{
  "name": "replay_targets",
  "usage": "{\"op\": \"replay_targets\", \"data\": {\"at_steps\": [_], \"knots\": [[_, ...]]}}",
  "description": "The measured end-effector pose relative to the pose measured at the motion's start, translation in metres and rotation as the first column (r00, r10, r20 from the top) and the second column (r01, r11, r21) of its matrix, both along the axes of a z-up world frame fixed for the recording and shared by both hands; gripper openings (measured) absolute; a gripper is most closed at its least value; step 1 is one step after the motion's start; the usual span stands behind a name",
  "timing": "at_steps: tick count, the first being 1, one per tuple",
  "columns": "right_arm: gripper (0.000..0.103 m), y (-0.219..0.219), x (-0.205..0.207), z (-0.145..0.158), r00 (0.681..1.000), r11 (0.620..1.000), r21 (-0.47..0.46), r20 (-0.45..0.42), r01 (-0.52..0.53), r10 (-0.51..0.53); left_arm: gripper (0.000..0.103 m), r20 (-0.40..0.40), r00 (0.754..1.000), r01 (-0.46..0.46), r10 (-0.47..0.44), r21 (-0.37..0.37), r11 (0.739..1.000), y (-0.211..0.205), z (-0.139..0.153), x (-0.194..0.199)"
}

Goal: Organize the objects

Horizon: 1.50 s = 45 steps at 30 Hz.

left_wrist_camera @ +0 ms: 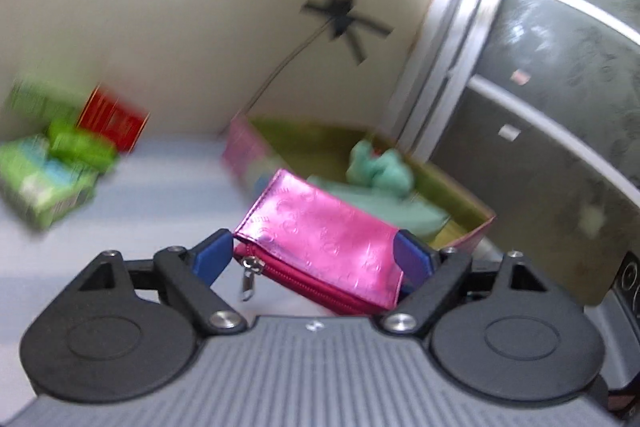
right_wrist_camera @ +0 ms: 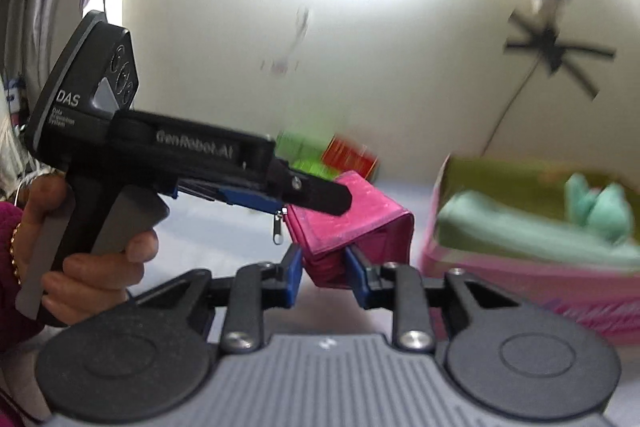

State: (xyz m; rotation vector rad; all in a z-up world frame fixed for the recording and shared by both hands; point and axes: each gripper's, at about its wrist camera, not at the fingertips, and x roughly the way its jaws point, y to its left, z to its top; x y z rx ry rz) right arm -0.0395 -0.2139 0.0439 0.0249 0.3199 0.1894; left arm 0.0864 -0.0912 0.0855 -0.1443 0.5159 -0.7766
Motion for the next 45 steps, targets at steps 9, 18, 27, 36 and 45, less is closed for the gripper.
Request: {"op": "replay_targets", "data": {"at_steps": [9,18,27,36,45], "knots": [[0.024,-0.055,-0.004,0.021,0.980,0.986,-0.028,0.118,0.166,-0.162,0.090,0.120,0.986,0.108,-0.115,0.066,0.992,-0.100,0.022,0.014],[0.020,-0.111,0.061,-0.001,0.912,0.902,-0.136,0.041,0.410,-0.408,0.091,0.186,0.974,0.093,-0.129,0.188,0.978,-0.156,0.009,0.027],[0.024,-0.148,0.045,0.002,0.880,0.880,0.015,0.029,0.474,-0.475,0.091,0.115,0.993,-0.024,0.004,0.173,0.985,-0.122,-0.002,0.044],[0.029,-0.118,0.057,0.008,0.974,0.972,0.116,-0.129,0.203,-0.187,0.091,0.074,0.993,-0.098,0.087,0.169,0.981,-0.068,-0.017,0.020],[0.031,-0.140,0.098,0.003,0.921,0.913,0.206,-0.251,0.353,-0.299,0.091,-0.005,0.975,-0.215,0.223,0.246,0.945,-0.025,-0.037,0.023]]}}
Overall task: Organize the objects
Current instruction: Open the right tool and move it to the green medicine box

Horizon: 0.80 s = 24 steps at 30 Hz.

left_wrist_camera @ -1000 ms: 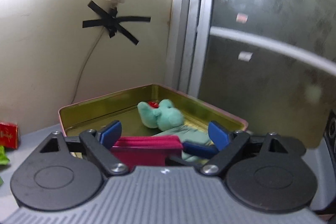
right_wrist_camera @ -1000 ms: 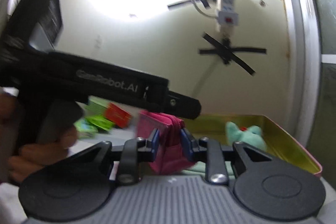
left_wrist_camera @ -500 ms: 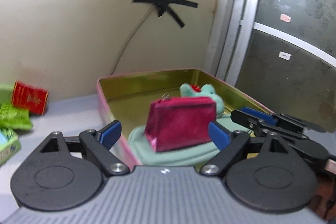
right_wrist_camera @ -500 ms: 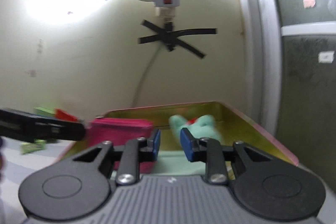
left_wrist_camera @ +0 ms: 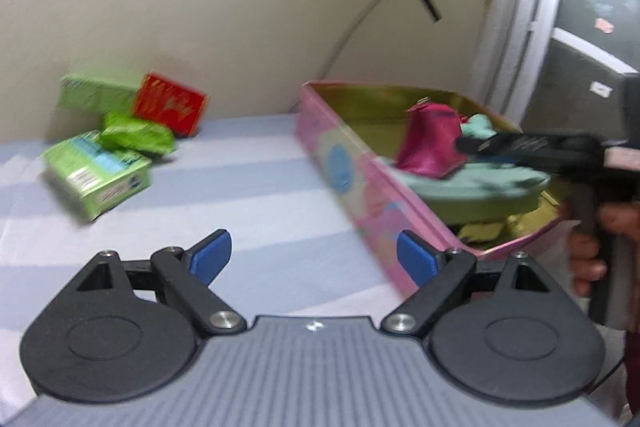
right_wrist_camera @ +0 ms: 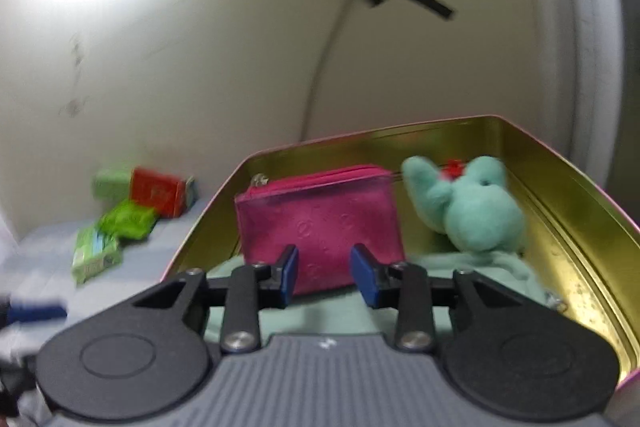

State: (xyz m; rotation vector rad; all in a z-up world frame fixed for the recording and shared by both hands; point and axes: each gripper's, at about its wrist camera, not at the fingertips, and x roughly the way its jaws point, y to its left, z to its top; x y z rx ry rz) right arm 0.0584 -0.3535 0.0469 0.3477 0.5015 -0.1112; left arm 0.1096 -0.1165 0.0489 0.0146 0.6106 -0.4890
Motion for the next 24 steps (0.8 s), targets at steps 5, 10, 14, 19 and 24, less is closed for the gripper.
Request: {"op": "replay_targets", "data": {"at_steps": [5,10,14,19,24], "knots": [[0.035,0.027,-0.038,0.007,0.994,0.999,-0.030,0.097,-0.043,0.045,0.091,-0.013,0.998,-0.056,0.056,0.051,0.997,0.010,-0.006,0.000],[0.039,0.054,-0.063,0.022,0.974,0.993,-0.028,0.193,-0.113,0.117,0.091,-0.023,0.994,-0.100,0.103,0.096,0.990,0.021,-0.013,-0.004],[0.041,0.082,-0.071,0.030,0.956,0.981,-0.041,0.220,-0.190,0.195,0.091,-0.018,0.990,-0.138,0.141,0.130,0.982,0.033,-0.016,-0.006],[0.042,0.115,-0.065,0.023,0.941,0.963,-0.055,0.202,-0.265,0.271,0.091,-0.012,0.982,-0.187,0.191,0.152,0.971,0.055,-0.020,-0.007],[0.042,0.142,-0.054,0.012,0.933,0.946,-0.071,0.156,-0.316,0.323,0.091,-0.011,0.971,-0.236,0.240,0.156,0.959,0.078,-0.023,-0.005]]}}
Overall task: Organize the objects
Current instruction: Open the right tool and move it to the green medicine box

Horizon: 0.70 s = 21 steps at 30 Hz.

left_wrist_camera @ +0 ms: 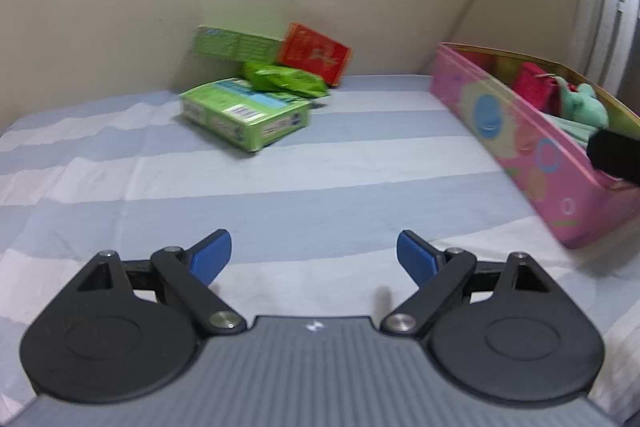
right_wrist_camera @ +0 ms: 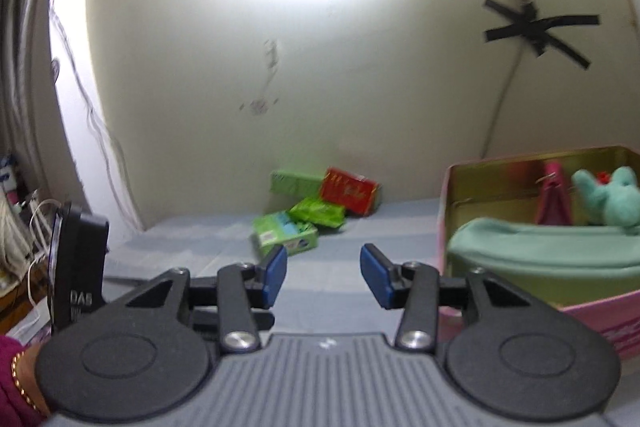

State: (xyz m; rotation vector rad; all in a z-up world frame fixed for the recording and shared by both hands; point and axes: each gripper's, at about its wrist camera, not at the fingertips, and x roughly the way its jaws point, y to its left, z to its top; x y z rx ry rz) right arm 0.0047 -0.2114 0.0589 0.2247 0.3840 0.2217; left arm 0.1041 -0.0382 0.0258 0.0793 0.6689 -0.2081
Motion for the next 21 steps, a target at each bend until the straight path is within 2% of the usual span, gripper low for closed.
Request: {"op": "replay_targets", "data": {"at_steps": [8,18,21], "knots": [[0.043,0.030,0.015,-0.017,0.997,0.999,-0.028,-0.070,-0.034,0.032,0.091,-0.006,0.998,-0.069,0.069,0.014,0.998,0.035,-0.009,0.009],[0.046,0.064,0.038,-0.024,0.989,0.994,-0.068,-0.123,-0.085,0.076,0.091,-0.016,0.991,-0.133,0.132,-0.027,0.991,0.073,-0.013,0.021],[0.047,0.074,0.047,-0.027,0.986,0.991,-0.079,-0.142,-0.104,0.093,0.092,0.020,0.986,-0.168,0.168,-0.015,0.986,0.077,-0.012,0.020]]}}
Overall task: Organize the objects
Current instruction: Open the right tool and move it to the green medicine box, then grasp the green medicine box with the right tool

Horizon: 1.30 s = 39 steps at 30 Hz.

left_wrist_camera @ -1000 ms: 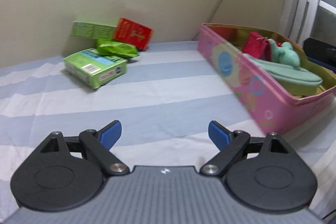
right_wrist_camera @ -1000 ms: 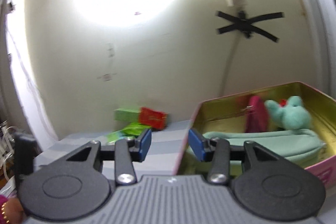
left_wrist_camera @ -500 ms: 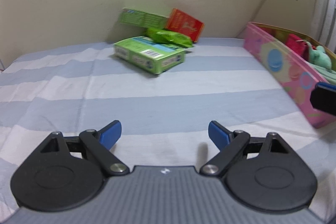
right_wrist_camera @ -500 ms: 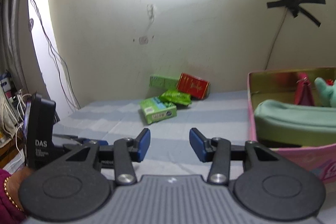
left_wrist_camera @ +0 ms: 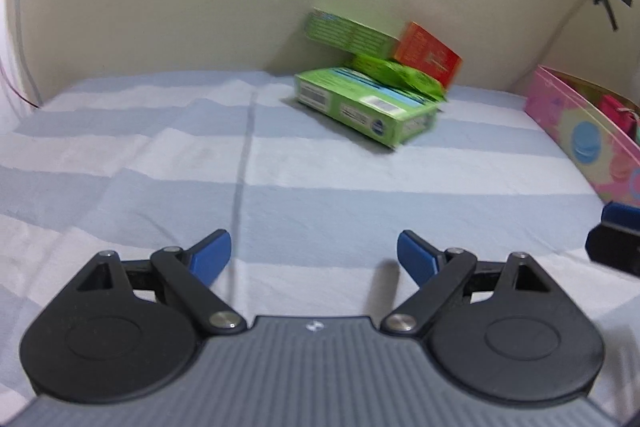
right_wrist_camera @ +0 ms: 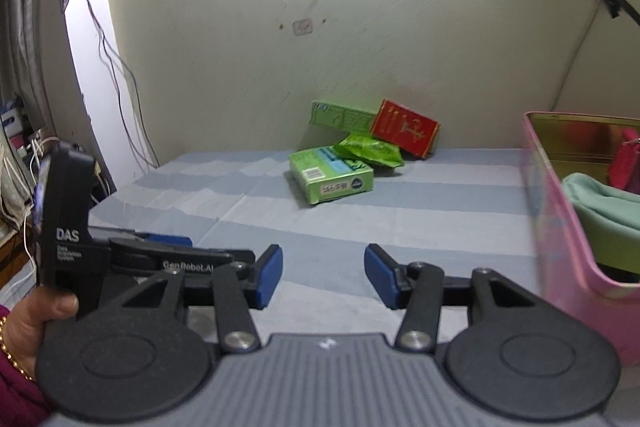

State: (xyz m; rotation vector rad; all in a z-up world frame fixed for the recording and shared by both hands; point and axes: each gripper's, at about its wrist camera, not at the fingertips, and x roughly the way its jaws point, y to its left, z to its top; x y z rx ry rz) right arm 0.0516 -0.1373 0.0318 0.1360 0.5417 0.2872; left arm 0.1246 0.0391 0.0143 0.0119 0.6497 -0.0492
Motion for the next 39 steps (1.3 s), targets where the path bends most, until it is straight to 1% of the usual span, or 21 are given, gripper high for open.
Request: {"op": "replay_targets", "data": {"at_steps": [1,3,6,7,8,9,10,13,14,18,21,23,25,27,28,29,31,34,36,39], "knots": [[0.048,0.003,0.004,-0.001,1.000,1.000,-0.003,-0.006,-0.006,0.006,0.092,0.010,1.000,-0.014,0.014,-0.002,1.000,0.003,0.000,0.000],[0.051,0.010,0.013,-0.001,1.000,1.000,-0.022,-0.008,-0.015,0.015,0.092,0.012,0.999,-0.052,0.053,-0.031,0.998,0.013,0.000,0.001],[0.062,0.020,0.032,0.000,1.000,0.997,-0.072,0.008,-0.026,0.027,0.092,-0.016,0.995,-0.095,0.094,-0.098,0.991,0.026,-0.001,0.005],[0.069,0.024,0.040,0.000,0.999,0.995,-0.092,0.015,-0.031,0.032,0.092,-0.016,0.995,-0.098,0.097,-0.112,0.989,0.029,-0.001,0.005],[0.081,0.029,0.049,0.000,0.999,0.993,-0.111,0.024,-0.035,0.038,0.092,-0.014,0.995,-0.100,0.099,-0.117,0.988,0.030,0.000,0.005],[0.087,0.033,0.060,-0.002,0.998,0.991,-0.131,0.035,-0.038,0.043,0.092,-0.015,0.995,-0.099,0.098,-0.116,0.988,0.029,-0.001,0.005],[0.097,0.036,0.071,-0.003,0.998,0.988,-0.148,0.042,-0.041,0.048,0.093,-0.016,0.995,-0.097,0.096,-0.112,0.989,0.027,0.000,0.004],[0.103,0.041,0.110,-0.009,0.998,0.981,-0.190,0.044,-0.032,0.041,0.094,-0.017,0.996,-0.091,0.089,-0.107,0.990,0.026,-0.001,0.005],[0.103,0.040,0.124,-0.013,0.999,0.982,-0.185,0.024,-0.041,0.046,0.094,-0.018,0.996,-0.091,0.089,-0.108,0.990,0.026,-0.001,0.006],[0.103,0.032,0.176,-0.029,0.995,0.994,-0.099,-0.096,-0.041,0.032,0.096,-0.021,0.996,-0.089,0.087,-0.112,0.990,0.026,-0.002,0.007],[0.103,0.033,0.198,-0.038,0.989,0.995,-0.085,-0.145,-0.048,0.035,0.097,-0.025,0.996,-0.088,0.086,-0.117,0.989,0.026,-0.002,0.007],[0.103,0.037,0.206,-0.040,0.987,0.993,-0.101,-0.157,-0.058,0.042,0.098,-0.025,0.996,-0.088,0.085,-0.117,0.989,0.026,-0.002,0.007],[0.103,0.046,0.211,-0.041,0.989,0.986,-0.152,-0.144,-0.064,0.042,0.098,-0.025,0.996,-0.088,0.085,-0.116,0.989,0.026,-0.002,0.008],[0.101,0.052,0.217,-0.044,0.987,0.977,-0.197,-0.154,-0.081,0.051,0.098,-0.025,0.996,-0.087,0.085,-0.115,0.990,0.025,-0.002,0.008],[0.093,0.056,0.219,-0.045,0.984,0.972,-0.214,-0.163,-0.099,0.065,0.098,-0.025,0.996,-0.088,0.085,-0.114,0.990,0.025,-0.002,0.008],[0.089,0.058,0.219,-0.046,0.984,0.970,-0.215,-0.162,-0.115,0.081,0.098,-0.025,0.996,-0.088,0.086,-0.114,0.990,0.025,-0.002,0.008],[0.088,0.059,0.213,-0.045,0.985,0.968,-0.225,-0.153,-0.114,0.080,0.098,-0.026,0.996,-0.088,0.086,-0.115,0.989,0.025,-0.002,0.008],[0.087,0.054,0.198,-0.045,0.983,0.969,-0.211,-0.156,-0.126,0.094,0.098,-0.027,0.996,-0.086,0.083,-0.124,0.989,0.026,-0.001,0.008],[0.087,0.050,0.181,-0.044,0.982,0.966,-0.215,-0.153,-0.147,0.115,0.098,-0.027,0.996,-0.086,0.082,-0.146,0.986,0.029,-0.001,0.008],[0.088,0.040,0.145,-0.043,0.975,0.957,-0.215,-0.148,-0.196,0.167,0.098,-0.028,0.996,-0.087,0.083,-0.178,0.980,0.034,0.000,0.008]]}}
